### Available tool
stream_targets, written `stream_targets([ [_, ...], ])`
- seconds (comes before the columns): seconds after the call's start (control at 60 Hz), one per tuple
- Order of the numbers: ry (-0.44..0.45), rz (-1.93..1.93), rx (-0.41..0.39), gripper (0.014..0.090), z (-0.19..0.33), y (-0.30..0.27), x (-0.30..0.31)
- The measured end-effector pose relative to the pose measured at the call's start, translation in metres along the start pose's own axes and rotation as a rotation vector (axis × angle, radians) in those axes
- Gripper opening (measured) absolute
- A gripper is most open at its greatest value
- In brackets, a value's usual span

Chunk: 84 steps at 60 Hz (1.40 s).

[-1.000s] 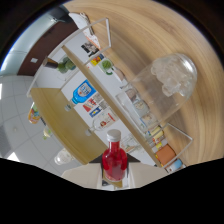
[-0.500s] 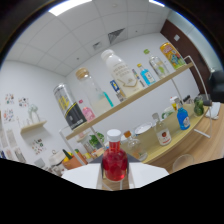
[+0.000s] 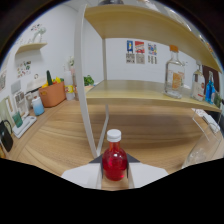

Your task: Make me a cup of Vodka Sunrise.

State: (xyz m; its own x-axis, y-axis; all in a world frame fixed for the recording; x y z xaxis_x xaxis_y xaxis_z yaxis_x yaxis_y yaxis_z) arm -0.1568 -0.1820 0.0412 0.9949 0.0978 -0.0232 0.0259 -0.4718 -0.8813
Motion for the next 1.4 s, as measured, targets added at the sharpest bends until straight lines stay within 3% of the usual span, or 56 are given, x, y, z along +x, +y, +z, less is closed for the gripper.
stream_targets([
  [0.233, 0.012, -0.005, -0.109, 0.035, 0.008, 0.027, -0.002],
  [0.6, -0.008, -0.03, -0.136, 0.0378, -0.011, 0.043, -0.003],
  [0.7, -0.022, -0.029, -0.141, 0.0533, -0.018, 0.044, -0.002],
  [0.767, -0.051, -0.021, -0.127, 0.0788, -0.028, 0.036, -0.005],
  [0.817, -0.069, -0.014, -0.107, 0.0866, -0.041, 0.024, -0.006],
  [1.033, -0.072, 0.002, 0.077, 0.0864, -0.121, -0.055, 0.02],
  [1.15, -0.039, -0.003, 0.122, 0.0865, -0.161, -0.067, 0.056],
  [1.4, 0.056, 0.009, 0.059, 0.0862, -0.209, -0.029, 0.151],
])
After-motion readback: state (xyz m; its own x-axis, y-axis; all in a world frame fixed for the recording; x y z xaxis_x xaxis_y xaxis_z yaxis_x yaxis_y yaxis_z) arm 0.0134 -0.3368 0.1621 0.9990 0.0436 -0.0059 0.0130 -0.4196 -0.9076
